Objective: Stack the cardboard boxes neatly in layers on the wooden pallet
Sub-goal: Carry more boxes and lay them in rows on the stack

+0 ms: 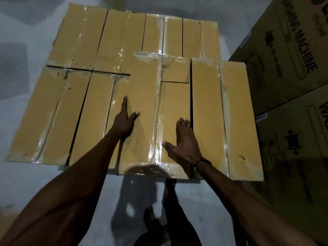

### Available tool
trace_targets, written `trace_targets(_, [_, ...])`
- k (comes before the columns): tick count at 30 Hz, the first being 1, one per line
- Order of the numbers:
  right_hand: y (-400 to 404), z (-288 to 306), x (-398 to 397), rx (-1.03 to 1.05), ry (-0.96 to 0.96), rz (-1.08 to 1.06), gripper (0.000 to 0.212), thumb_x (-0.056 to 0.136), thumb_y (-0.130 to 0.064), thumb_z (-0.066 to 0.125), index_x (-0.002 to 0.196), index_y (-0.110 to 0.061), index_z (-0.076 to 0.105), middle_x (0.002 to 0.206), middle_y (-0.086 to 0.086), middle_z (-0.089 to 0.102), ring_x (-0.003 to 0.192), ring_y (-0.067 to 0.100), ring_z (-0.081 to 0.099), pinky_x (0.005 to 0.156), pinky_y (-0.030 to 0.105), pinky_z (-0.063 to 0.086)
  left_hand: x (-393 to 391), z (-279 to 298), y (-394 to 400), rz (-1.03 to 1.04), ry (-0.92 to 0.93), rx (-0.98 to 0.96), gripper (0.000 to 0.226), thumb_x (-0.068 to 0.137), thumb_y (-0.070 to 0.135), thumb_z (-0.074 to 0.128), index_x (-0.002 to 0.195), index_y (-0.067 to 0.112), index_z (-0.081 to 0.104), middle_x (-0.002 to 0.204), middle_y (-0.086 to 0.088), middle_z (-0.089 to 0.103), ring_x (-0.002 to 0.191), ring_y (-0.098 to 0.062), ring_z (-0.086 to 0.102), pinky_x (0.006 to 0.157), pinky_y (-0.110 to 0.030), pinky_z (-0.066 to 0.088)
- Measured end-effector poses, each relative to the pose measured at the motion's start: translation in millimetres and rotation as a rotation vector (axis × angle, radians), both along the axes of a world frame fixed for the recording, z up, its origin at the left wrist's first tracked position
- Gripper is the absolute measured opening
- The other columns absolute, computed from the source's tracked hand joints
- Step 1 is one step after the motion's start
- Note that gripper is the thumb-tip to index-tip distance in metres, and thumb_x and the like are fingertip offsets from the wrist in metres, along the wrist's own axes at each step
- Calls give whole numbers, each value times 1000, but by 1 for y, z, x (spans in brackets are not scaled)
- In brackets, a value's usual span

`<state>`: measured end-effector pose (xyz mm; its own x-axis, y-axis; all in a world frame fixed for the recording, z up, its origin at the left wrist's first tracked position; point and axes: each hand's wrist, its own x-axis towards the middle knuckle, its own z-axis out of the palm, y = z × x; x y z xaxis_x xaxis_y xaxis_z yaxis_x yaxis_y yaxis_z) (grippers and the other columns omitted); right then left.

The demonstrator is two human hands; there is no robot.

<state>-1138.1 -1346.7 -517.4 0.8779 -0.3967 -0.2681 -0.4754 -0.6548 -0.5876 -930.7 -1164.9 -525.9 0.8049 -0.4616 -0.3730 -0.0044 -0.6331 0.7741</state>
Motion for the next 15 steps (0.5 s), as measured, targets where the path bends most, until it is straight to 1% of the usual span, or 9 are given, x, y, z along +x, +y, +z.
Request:
trace_targets(2, [-6, 4, 0, 10, -10, 3, 104, 90, -55, 69, 164, -11, 12, 172, 1, 2, 158, 16, -5, 127, 35, 7, -1, -2, 0, -3, 0, 5, 85, 105, 41, 54, 164, 29, -7, 158, -19, 41, 130, -43, 53, 103, -42, 43])
trace_targets(4, [-14, 9, 0, -11, -63, 7, 89, 94, -43, 69, 162, -11, 21, 171, 1, 11, 158, 16, 1, 125, 31, 10, -1, -5, 0, -5, 7, 5, 86, 105, 42, 53, 164, 30, -8, 159, -19, 40, 130, -43, 53, 104, -44, 44])
trace_targets(6, [-22, 14, 0, 4, -115, -5, 78, 98, -32, 66, 161, -11, 25, 169, 2, 17, 157, 16, 6, 124, 27, 9, 0, -6, 1, -4, 6, 10, 86, 105, 43, 53, 164, 29, -8, 161, -18, 36, 133, -43, 51, 107, -46, 42])
trace_targets(8, [-39, 14, -5, 25, -133, -51, 72, 101, -26, 62, 161, -9, 26, 169, 5, 20, 157, 19, 10, 127, 32, 11, 0, -5, 0, -7, 16, 5, 86, 105, 43, 53, 164, 29, -8, 164, -16, 33, 136, -42, 49, 110, -47, 41])
trace_targets(10, [-60, 8, -14, -8, -95, -45, 68, 104, -25, 57, 161, -8, 25, 169, 7, 19, 157, 21, 12, 128, 41, 15, 0, -4, -2, -11, 16, 2, 86, 105, 42, 53, 164, 28, -8, 164, -16, 32, 136, -42, 48, 110, -47, 40])
trace_targets(11, [-68, 5, -19, -29, -58, -17, 67, 105, -25, 55, 161, -9, 23, 170, 6, 16, 158, 21, 10, 128, 42, 16, 0, -4, -2, -13, 15, 3, 86, 105, 42, 53, 164, 28, -8, 164, -16, 32, 136, -42, 48, 110, -47, 41])
trace_targets(13, [-78, 0, -27, -57, -23, 41, 65, 107, -23, 52, 162, -10, 20, 170, 5, 11, 158, 21, 6, 128, 40, 15, 1, -4, -4, -16, 16, 4, 86, 105, 42, 53, 164, 28, -7, 163, -16, 33, 136, -43, 48, 109, -48, 41])
trace_targets(15, [-78, -5, -28, -74, -45, 59, 61, 109, -21, 48, 162, -9, 20, 170, 5, 11, 158, 21, 5, 127, 39, 17, 1, -4, -5, -22, 13, 5, 86, 104, 42, 54, 164, 28, -7, 164, -16, 31, 137, -42, 47, 110, -48, 41])
